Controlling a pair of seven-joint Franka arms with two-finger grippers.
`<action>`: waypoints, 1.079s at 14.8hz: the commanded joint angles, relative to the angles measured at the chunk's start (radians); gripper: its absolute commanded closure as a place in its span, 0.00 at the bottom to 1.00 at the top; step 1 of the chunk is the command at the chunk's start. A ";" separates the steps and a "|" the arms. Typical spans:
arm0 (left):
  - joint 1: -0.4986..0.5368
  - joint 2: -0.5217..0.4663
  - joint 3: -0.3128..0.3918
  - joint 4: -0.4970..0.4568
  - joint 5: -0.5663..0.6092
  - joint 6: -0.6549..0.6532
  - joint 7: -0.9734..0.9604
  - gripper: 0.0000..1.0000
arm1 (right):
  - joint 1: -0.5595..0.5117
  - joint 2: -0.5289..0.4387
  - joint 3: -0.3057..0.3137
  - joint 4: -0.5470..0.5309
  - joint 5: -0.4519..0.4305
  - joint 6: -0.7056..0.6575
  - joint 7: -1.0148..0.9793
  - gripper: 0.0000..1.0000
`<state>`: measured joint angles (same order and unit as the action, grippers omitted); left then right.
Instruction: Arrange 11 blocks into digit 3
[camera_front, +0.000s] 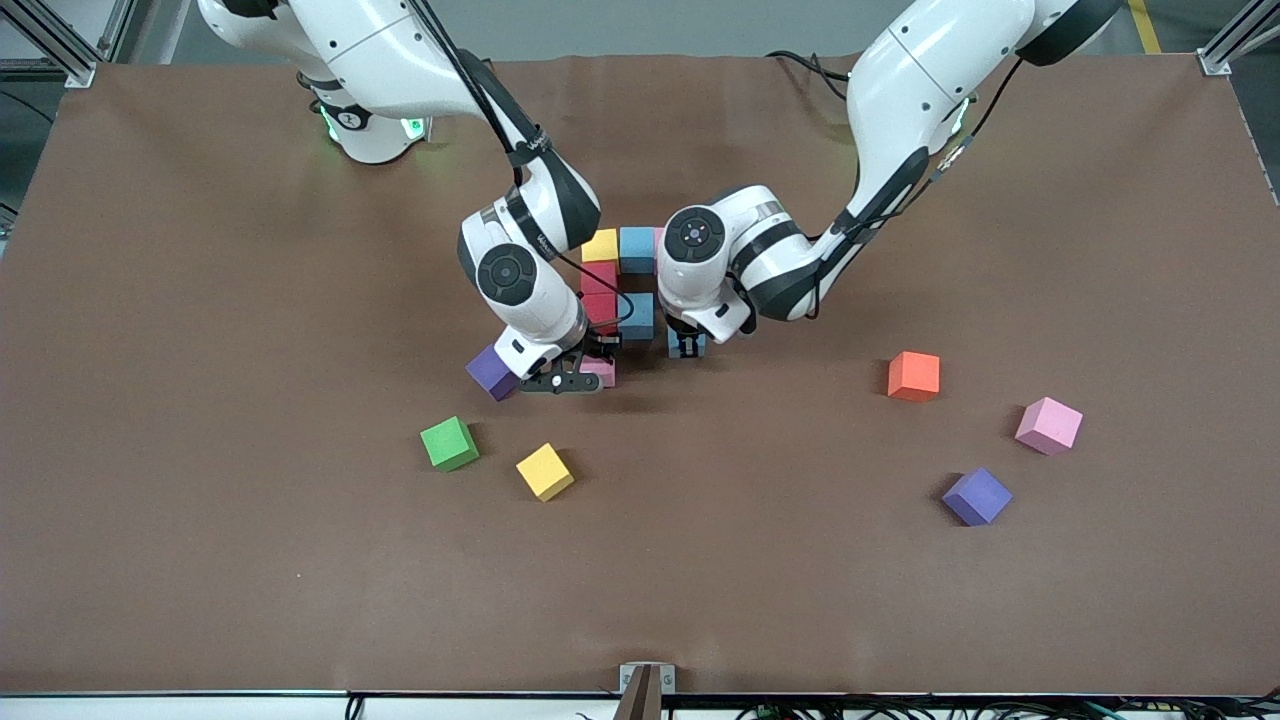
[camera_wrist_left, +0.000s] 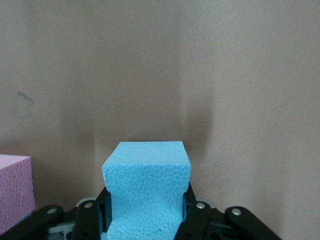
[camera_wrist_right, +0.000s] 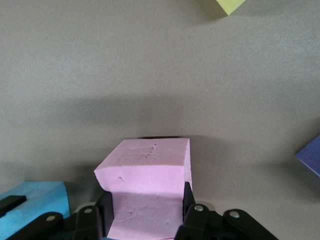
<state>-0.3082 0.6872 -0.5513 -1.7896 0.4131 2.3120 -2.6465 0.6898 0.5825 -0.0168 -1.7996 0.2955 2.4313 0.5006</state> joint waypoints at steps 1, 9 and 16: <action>-0.034 0.034 0.010 0.022 0.013 0.007 -0.036 0.63 | -0.010 -0.038 0.023 -0.046 0.027 0.021 -0.024 1.00; -0.066 0.038 0.010 0.015 0.010 0.010 -0.053 0.63 | -0.015 -0.041 0.043 -0.092 0.028 0.066 -0.036 1.00; -0.066 0.038 0.010 0.013 0.012 0.010 -0.053 0.50 | -0.013 -0.044 0.046 -0.100 0.047 0.066 -0.039 1.00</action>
<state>-0.3599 0.6891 -0.5452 -1.7867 0.4131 2.3120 -2.6774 0.6896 0.5823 0.0127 -1.8476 0.3113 2.4829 0.4892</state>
